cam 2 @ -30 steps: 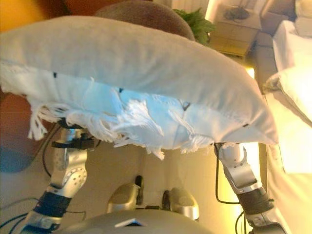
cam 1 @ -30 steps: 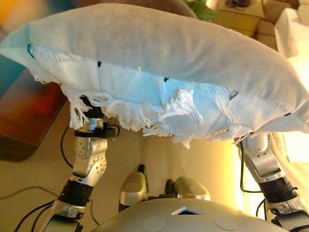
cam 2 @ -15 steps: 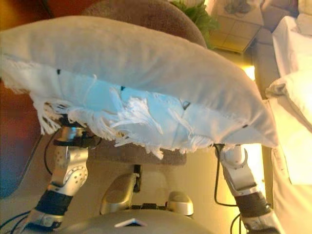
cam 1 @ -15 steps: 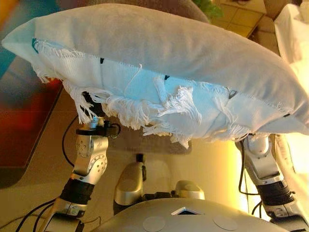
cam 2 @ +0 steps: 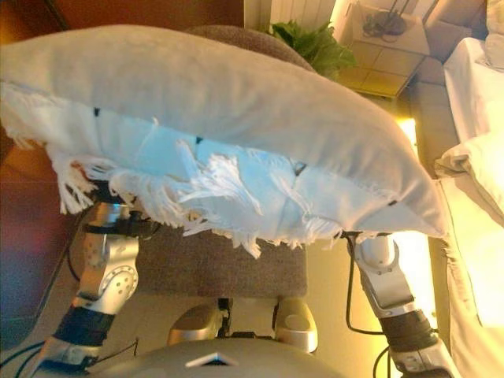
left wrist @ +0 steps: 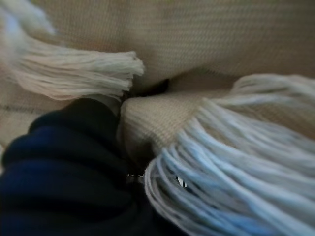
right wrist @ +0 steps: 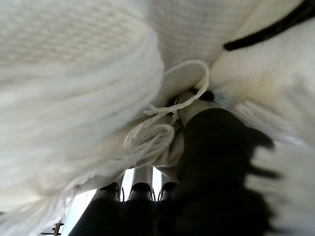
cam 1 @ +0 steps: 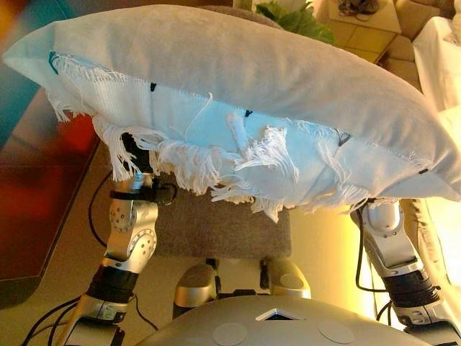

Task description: Pick up the cushion and take it to the sofa

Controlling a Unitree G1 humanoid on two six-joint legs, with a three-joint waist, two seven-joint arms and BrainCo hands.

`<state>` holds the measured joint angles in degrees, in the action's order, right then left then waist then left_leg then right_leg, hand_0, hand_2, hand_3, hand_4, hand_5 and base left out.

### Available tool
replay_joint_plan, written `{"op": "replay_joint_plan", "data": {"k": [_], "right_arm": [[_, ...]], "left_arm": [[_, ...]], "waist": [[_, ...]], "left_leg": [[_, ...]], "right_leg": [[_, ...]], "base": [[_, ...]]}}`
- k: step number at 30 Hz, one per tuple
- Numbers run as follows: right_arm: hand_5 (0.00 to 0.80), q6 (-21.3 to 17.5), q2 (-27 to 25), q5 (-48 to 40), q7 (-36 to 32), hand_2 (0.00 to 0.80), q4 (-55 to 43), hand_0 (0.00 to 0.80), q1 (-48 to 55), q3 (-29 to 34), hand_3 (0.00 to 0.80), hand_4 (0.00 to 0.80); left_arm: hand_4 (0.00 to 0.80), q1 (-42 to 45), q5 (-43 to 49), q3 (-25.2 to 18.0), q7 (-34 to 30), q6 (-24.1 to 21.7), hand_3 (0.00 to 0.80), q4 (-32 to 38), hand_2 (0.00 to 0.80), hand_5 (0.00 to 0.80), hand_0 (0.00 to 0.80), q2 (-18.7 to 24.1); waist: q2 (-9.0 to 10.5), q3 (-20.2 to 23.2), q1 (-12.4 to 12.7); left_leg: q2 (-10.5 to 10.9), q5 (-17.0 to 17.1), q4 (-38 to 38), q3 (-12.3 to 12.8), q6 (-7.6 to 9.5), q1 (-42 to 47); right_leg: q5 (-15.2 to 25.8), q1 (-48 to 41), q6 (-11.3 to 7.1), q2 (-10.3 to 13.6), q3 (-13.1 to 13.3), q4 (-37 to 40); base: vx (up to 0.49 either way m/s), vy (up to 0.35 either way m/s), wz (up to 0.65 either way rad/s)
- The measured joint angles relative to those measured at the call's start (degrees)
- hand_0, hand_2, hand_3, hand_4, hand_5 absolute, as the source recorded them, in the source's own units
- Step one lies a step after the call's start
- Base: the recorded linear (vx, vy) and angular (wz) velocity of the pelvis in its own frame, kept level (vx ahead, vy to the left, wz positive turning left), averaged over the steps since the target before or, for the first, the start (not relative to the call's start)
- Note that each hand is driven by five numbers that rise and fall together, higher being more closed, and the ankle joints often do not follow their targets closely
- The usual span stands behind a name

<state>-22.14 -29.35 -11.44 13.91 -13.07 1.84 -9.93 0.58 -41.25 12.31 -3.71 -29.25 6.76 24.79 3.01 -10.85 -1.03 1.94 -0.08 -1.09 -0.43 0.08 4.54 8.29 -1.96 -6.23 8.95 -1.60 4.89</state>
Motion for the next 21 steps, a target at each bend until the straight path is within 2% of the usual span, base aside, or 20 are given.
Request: {"op": "replay_joint_plan", "data": {"k": [2,4,6,7,9,10,11,12,13,14,17,19,21], "right_arm": [[0.800,0.4,-1.5,-0.6,0.1,0.800,0.2,0.800,0.2,0.6,0.800,0.800],[0.800,0.6,-3.1,-1.7,0.0,0.800,0.9,0.800,0.3,0.8,0.800,0.800],[0.800,1.1,-3.2,-2.0,-0.5,0.800,1.1,0.800,0.3,1.0,0.800,0.800],[0.800,1.1,-3.1,-2.3,-1.0,0.800,1.1,0.800,0.3,1.1,0.800,0.800],[0.800,1.1,-2.9,-2.6,-2.2,0.800,1.1,0.800,0.6,1.1,0.800,0.800],[0.800,1.1,-2.6,-2.6,-2.6,0.800,1.5,0.800,0.7,1.1,0.800,0.800],[0.800,1.3,-2.6,-2.6,-3.3,0.800,1.9,0.800,0.7,0.8,0.800,0.800],[0.800,1.3,-2.6,-2.6,-3.8,0.800,2.2,0.800,0.8,0.6,0.800,0.800],[0.800,1.4,-2.6,-2.7,-4.2,0.800,2.4,0.800,1.4,0.4,0.800,0.800],[0.800,1.6,-2.4,-2.9,-4.7,0.800,3.1,0.800,1.8,0.4,0.800,0.800],[0.800,4.1,-2.4,-4.2,-5.9,0.800,7.0,0.800,1.8,-2.4,0.800,0.800],[0.800,5.6,-0.7,-4.5,-6.6,0.800,10.6,0.800,1.9,-3.5,0.800,0.800],[0.800,8.0,1.2,-4.6,-7.6,0.800,12.4,0.800,2.5,-4.2,0.800,0.800]], "left_arm": [[0.800,1.4,0.0,1.1,-0.8,0.2,0.800,0.1,0.800,0.800,0.800,-0.2],[0.800,1.4,0.0,1.7,-0.9,0.9,0.800,0.1,0.800,0.800,0.800,-0.4],[0.800,1.5,0.0,1.9,-0.7,1.2,0.800,0.1,0.800,0.800,0.800,-1.2],[0.800,1.6,0.1,1.9,-0.4,1.1,0.800,0.1,0.800,0.800,0.800,-1.3],[0.800,1.9,0.1,1.9,0.1,1.1,0.800,0.0,0.800,0.800,0.800,-1.1],[0.800,2.0,0.2,1.9,0.6,1.1,0.800,-0.2,0.800,0.800,0.800,-1.2],[0.800,2.3,0.5,2.0,1.4,1.1,0.800,-0.6,0.800,0.800,0.800,-1.7],[0.800,2.7,0.5,2.1,1.7,1.2,0.800,-1.4,0.800,0.800,0.800,-2.0],[0.800,2.8,0.5,2.4,1.7,1.5,0.800,-2.3,0.800,0.800,0.800,-2.5],[0.800,3.2,0.6,2.4,1.9,1.7,0.800,-3.1,0.800,0.800,0.800,-2.8],[0.800,3.3,2.3,2.6,4.5,3.5,0.800,-6.9,0.800,0.800,0.800,-3.7],[0.800,3.4,2.3,2.8,5.5,5.8,0.800,-10.2,0.800,0.800,0.800,-3.8],[0.800,4.3,2.3,2.7,6.2,9.1,0.800,-12.5,0.800,0.800,0.800,-3.8]], "waist": [[-2.29,1.3,0.1],[-3.09,1.7,-1.3],[-2.95,2.0,-2.3],[-2.87,2.0,-2.4],[-2.43,1.9,-2.7],[-1.73,1.8,-2.6],[-1.42,1.7,-2.0],[-1.85,1.9,-1.7],[-2.54,2.2,-1.6],[-3.27,2.3,-1.1],[-3.30,2.0,0.6],[-3.13,2.1,0.9],[-3.14,2.1,1.4]], "left_leg": [[-2.3,-0.9,0.5,0.0,-1.36,-0.2],[-3.7,-1.0,1.1,-1.7,-2.03,-0.2],[-4.9,-1.5,1.0,-2.2,-2.93,0.1],[-5.5,-1.2,2.2,-2.0,-4.25,-0.4],[-6.0,-2.3,7.0,-1.1,-4.80,-3.1],[-5.7,-2.5,10.9,-0.6,-4.97,-5.5],[-5.8,-2.4,13.0,1.1,-4.73,-6.8],[-6.1,-2.3,12.1,2.5,-4.49,-7.0],[-6.2,-2.0,9.6,2.8,-3.63,-6.6],[-6.3,-1.3,6.8,2.7,-3.72,-5.1],[-5.4,-0.1,4.8,2.1,-3.40,-5.0],[-4.8,2.2,0.5,2.1,-3.23,-3.6],[-4.4,3.7,-2.4,2.4,-2.87,-2.1]], "right_leg": [[-1.3,-0.1,1.25,-2.3,-0.1,-0.2],[-2.2,-1.2,2.33,-3.8,-0.7,-0.4],[-3.0,-2.0,3.11,-4.9,-1.7,-0.3],[-3.3,-1.9,3.39,-5.6,-2.0,-0.2],[-3.6,-1.6,4.07,-6.3,-2.2,-0.3],[-3.7,-1.6,4.42,-5.8,-2.5,-0.2],[-3.5,-1.9,4.72,-5.6,-3.1,-0.1],[-3.6,-2.3,4.99,-5.7,-4.2,0.1],[-3.8,-2.3,5.15,-6.0,-5.3,0.2],[-3.9,-2.1,5.10,-6.2,-5.5,0.0],[-3.6,-1.8,4.66,-5.5,-5.8,0.0],[-3.6,-1.7,4.21,-4.8,-6.9,0.3],[-3.8,-1.7,3.75,-4.5,-6.9,0.4]], "base": [[0.383,-0.216,0.20],[0.354,-0.195,0.33],[0.302,-0.188,0.26],[0.232,-0.199,0.12],[0.212,-0.143,0.20],[0.212,-0.016,0.29],[0.213,0.074,0.35],[0.194,0.099,0.43],[0.154,0.092,0.44],[0.110,0.070,0.34],[0.167,0.105,0.15],[0.248,0.124,0.23],[0.203,0.089,0.04]]}}
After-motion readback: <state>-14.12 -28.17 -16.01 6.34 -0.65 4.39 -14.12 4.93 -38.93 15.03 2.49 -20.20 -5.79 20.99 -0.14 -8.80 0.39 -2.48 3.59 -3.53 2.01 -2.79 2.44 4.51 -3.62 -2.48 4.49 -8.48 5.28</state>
